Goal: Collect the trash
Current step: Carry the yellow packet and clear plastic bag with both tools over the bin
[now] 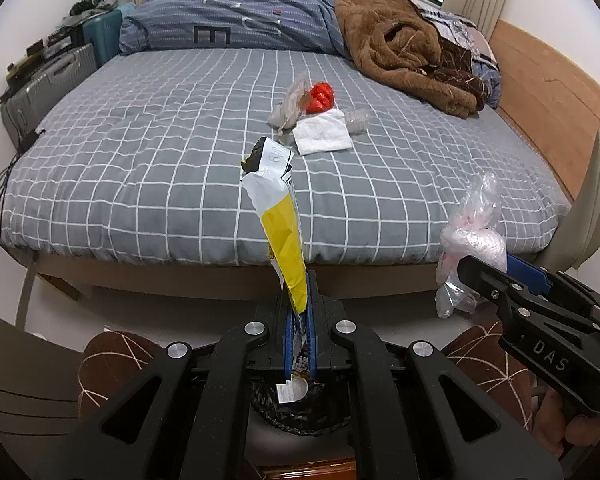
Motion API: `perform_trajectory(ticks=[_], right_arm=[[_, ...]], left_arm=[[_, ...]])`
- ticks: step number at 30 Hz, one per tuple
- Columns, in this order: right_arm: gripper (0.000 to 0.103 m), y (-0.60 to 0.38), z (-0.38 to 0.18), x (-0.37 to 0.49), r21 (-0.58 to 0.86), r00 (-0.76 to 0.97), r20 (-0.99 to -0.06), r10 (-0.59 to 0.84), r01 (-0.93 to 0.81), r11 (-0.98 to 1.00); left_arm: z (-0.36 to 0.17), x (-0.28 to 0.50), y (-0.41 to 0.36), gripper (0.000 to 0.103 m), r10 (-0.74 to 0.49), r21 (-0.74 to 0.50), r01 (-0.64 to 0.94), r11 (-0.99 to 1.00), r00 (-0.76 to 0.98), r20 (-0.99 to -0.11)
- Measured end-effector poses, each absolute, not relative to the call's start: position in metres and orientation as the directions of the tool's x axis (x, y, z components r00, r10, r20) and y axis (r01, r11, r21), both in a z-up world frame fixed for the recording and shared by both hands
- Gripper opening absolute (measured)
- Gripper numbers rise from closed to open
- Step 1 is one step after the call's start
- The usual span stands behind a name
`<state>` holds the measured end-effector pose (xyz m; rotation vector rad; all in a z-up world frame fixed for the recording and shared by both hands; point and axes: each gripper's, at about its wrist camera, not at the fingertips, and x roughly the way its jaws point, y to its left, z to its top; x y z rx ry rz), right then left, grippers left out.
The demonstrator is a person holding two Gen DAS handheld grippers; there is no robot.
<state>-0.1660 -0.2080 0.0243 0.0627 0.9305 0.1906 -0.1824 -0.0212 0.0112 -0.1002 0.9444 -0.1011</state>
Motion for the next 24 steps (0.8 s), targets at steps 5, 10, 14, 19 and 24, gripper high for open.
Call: perform_trajectory(ticks=[5,10,14,19,24], right_arm=[[0.049,-0.212,0.009,-0.169,0.135,0.565,-0.804,0.185,-0.13,0.982],[0.049,-0.213,-0.004,-0.172,0.14,0.549,-0.815,0.186,-0.125,0.982],[0.049,-0.213,-0.016,-0.174,0.136,0.532,-0.827,0.18,-0.121,0.983],[0.049,-0.218,-0.029,-0.175,0.137,0.513,-0.84,0.174,-0.11,0.984],[0.049,-0.219,-0.045,-0.175,0.132,0.487,-0.857,0.166,-0.103,0.986]], left_arm=[[-0.002,-0.184,-0.023,0.004,-0.128,-0.125,0.044,0.991,0.568,-0.813],[-0.02,-0.187,-0.026,0.004,-0.129,-0.123,0.049,0.991,0.544,-0.829],[-0.031,-0.189,-0.03,0.004,-0.133,-0.122,0.057,0.991,0.532,-0.836],[-0.045,-0.19,-0.032,0.004,-0.129,-0.118,0.054,0.992,0.513,-0.849],[-0.058,-0.192,-0.032,0.004,-0.127,-0.116,0.053,0.992,0.495,-0.859]])
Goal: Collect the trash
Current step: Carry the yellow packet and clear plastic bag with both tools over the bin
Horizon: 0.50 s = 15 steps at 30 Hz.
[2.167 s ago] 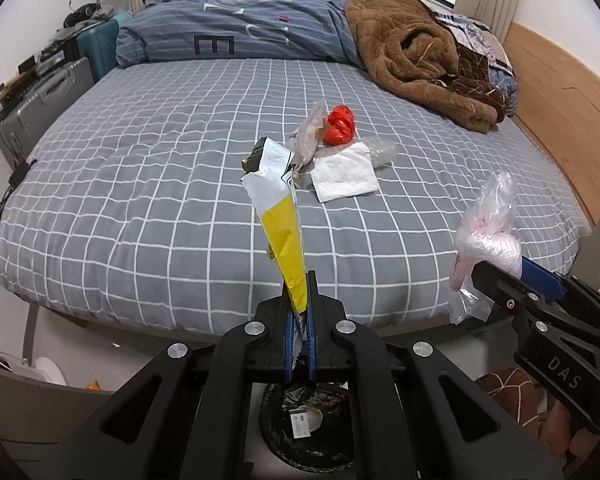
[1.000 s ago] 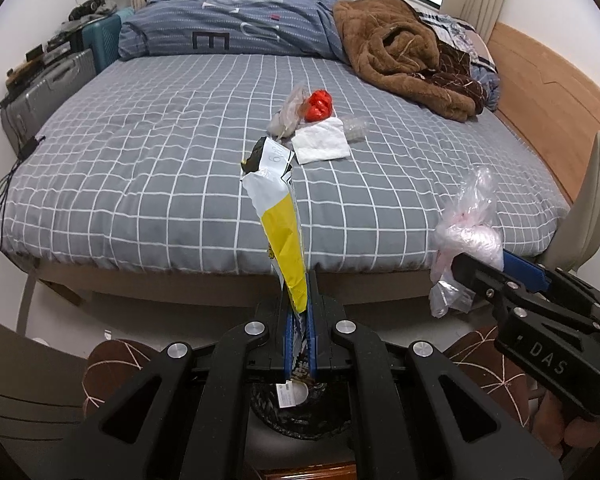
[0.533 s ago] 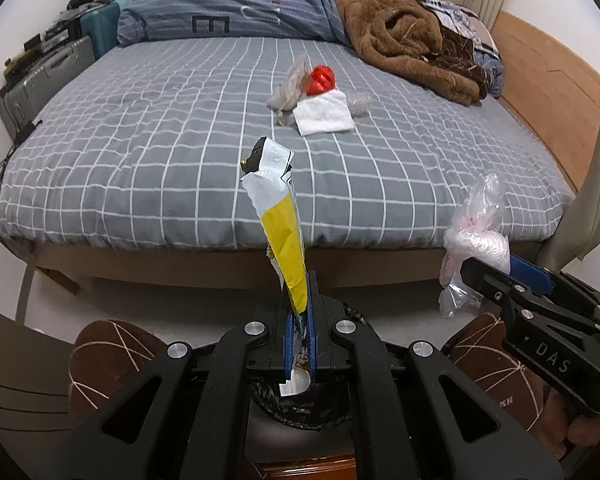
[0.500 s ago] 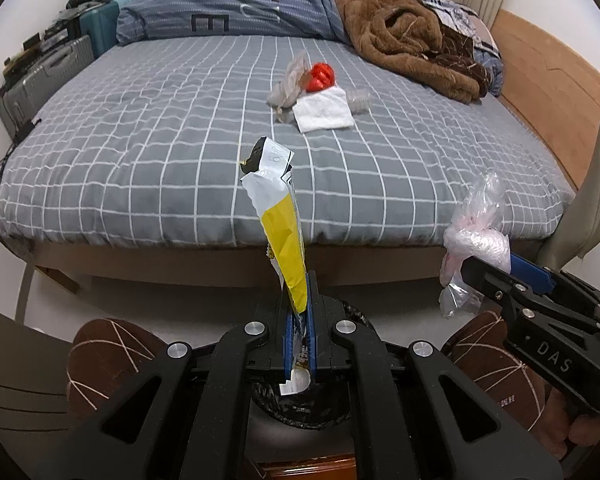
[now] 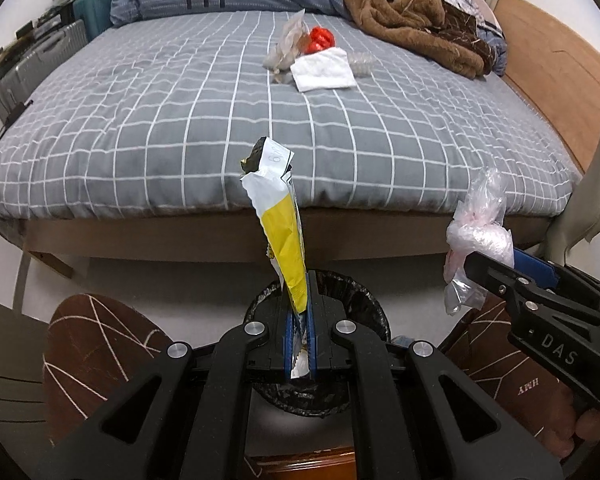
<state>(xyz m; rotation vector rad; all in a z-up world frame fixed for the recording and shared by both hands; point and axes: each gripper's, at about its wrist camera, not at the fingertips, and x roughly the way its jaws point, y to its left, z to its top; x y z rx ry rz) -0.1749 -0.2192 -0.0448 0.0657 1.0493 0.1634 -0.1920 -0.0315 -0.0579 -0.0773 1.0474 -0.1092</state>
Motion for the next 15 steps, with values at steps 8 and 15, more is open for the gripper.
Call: perform_trajectory(ticks=[8,15], right_arm=[[0.049,-0.215,-0.071,-0.171,0.127,0.439,-0.884,0.159,-0.101,0.987],[0.049,-0.213,-0.091,-0.167,0.129,0.402,-0.902,0.156,-0.096,0.987]], left_arm=[[-0.082,-0.194,-0.032,0.005,-0.132,-0.122,0.051,0.991,0.453,-0.882],[-0.104,-0.19,-0.028,0.004,-0.127,-0.122,0.039,0.992,0.419,-0.899]])
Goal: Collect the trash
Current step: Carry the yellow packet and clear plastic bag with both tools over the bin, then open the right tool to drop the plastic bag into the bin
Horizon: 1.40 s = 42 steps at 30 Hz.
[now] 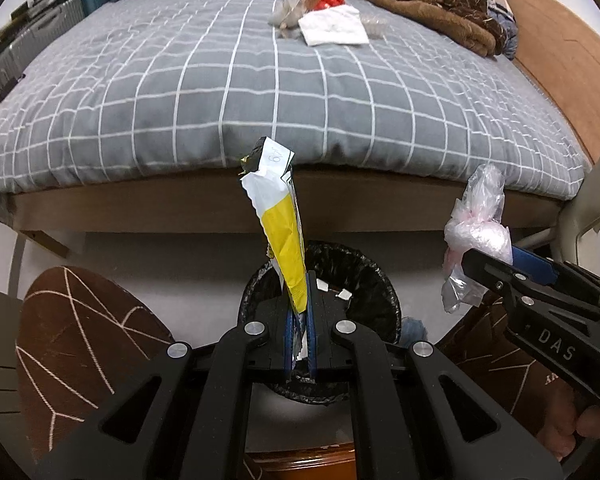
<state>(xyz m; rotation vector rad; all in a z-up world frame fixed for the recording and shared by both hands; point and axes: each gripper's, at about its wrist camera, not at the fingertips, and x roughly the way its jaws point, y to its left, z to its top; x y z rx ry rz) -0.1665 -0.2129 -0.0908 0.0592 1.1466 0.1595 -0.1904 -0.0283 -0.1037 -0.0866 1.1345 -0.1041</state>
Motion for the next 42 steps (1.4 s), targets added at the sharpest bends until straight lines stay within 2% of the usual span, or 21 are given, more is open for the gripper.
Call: perform_trajectory(ticks=[24,35,36,38,40,42], right_arm=[[0.049,-0.178,-0.19,-0.14,0.133,0.209,-0.965,0.158,-0.126,0.983],[0.05,-0.18,-0.209,-0.13,0.121,0.186,-0.972,0.141,-0.116,0.986],[0.052,-0.18,-0.208,-0.131,0.122,0.188,-0.972,0.143,-0.119,0.985],[0.061,-0.182,-0.205,-0.133,0.114,0.197,-0.971,0.137,-0.125,0.986],[0.075,-0.186,-0.198,-0.135,0.09,0.234,-0.965,0.118,-0.126,0.988],[0.082,-0.192,-0.192,-0.134,0.076,0.252,-0.962,0.104,-0.119,0.99]], left_arm=[[-0.2,-0.17,-0.006,0.005,-0.097,-0.105,-0.018,0.994,0.258,-0.961],[-0.221,-0.157,-0.017,0.005,-0.09,-0.096,-0.02,0.995,0.218,-0.972],[-0.221,-0.157,-0.018,0.005,-0.092,-0.098,-0.019,0.995,0.216,-0.972],[-0.22,-0.156,-0.019,0.005,-0.097,-0.102,-0.015,0.995,0.217,-0.971],[-0.22,-0.154,-0.021,0.005,-0.102,-0.107,-0.012,0.994,0.217,-0.971],[-0.22,-0.153,-0.023,0.005,-0.112,-0.118,-0.014,0.993,0.212,-0.971]])
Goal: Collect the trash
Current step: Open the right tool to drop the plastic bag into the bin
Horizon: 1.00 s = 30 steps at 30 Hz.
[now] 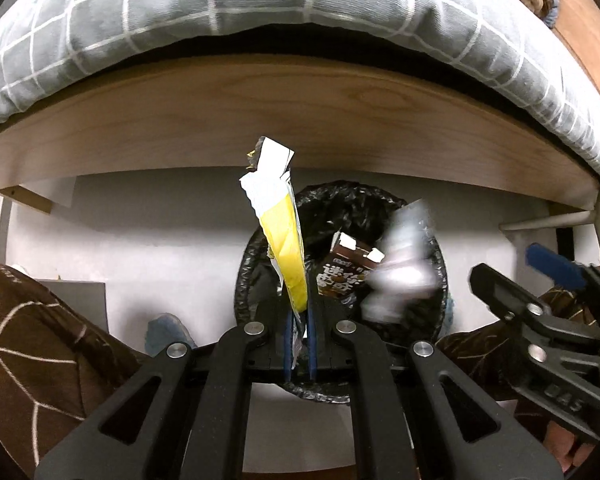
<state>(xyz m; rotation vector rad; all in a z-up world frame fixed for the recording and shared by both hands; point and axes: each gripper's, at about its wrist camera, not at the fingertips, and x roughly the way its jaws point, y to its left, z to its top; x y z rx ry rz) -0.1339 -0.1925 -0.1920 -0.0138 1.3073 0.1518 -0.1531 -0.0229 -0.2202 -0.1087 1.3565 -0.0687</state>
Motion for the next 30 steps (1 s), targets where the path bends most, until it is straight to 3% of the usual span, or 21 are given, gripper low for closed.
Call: perform_trajectory(ticks=[4,7,30], right_arm=[[0.093,-0.212,-0.182,-0.132,0.05,0.284,-0.956,0.072,-0.084,0.995],[0.095,-0.23,-0.177,-0.132,0.029,0.301,-0.953,0.041,-0.044,0.999],[0.095,-0.3,-0.18,-0.155,0.003,0.326,-0.944,-0.041,0.133,0.991]], left_arm=[[-0.221,-0.151,-0.032,0.005,-0.13,-0.132,0.007,0.991,0.207,-0.97],[-0.22,-0.149,-0.044,0.005,-0.134,-0.13,0.036,0.991,0.208,-0.969],[-0.235,-0.154,-0.098,0.006,-0.147,-0.119,0.159,0.98,0.18,-0.973]])
